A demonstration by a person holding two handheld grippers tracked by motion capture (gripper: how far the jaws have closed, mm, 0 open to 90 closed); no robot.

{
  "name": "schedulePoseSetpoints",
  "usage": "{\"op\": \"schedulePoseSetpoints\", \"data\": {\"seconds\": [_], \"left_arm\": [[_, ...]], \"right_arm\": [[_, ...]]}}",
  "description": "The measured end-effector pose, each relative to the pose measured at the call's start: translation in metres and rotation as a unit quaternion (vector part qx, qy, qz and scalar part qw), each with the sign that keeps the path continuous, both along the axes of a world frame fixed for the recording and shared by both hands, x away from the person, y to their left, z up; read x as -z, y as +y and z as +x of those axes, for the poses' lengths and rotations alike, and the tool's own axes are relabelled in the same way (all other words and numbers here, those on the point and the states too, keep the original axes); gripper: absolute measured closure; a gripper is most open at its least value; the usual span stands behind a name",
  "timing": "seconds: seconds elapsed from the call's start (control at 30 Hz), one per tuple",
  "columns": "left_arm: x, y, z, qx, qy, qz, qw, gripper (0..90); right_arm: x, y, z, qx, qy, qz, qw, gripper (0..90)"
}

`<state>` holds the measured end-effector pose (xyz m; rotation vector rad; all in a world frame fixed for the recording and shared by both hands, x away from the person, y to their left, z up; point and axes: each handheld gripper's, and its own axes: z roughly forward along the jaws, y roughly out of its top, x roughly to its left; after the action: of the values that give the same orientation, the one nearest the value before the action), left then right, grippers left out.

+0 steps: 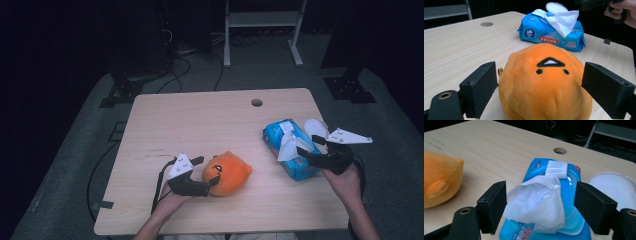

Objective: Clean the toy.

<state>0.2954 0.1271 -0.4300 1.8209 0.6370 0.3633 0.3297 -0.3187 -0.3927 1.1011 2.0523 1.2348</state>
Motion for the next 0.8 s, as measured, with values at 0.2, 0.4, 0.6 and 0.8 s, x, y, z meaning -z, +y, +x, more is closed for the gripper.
{"op": "schedulePoseSetpoints", "data": {"seconds": [0.2, 0.4, 0.6, 0.8], "left_arm": [[-0.001, 0.001, -0.003, 0.004, -0.010, 0.008, 0.9999, 12.5], [0.001, 0.002, -0.003, 0.006, -0.014, 0.014, 0.9998, 12.5], [0.004, -0.002, -0.003, 0.014, -0.015, 0.027, 0.9994, 12.5], [0.006, -0.007, -0.003, 0.020, -0.014, 0.035, 0.9991, 12.5]], "right_arm": [[-0.001, 0.003, 0.015, 0.010, 0.013, -0.016, 0.9997, 25.4], [0.005, 0.017, 0.029, -0.001, 0.037, -0.048, 0.9981, 25.8], [0.025, 0.026, 0.041, 0.026, 0.066, -0.090, 0.9934, 38.8], [0.037, 0.018, 0.038, 0.037, 0.069, -0.056, 0.9953, 67.3]]}}
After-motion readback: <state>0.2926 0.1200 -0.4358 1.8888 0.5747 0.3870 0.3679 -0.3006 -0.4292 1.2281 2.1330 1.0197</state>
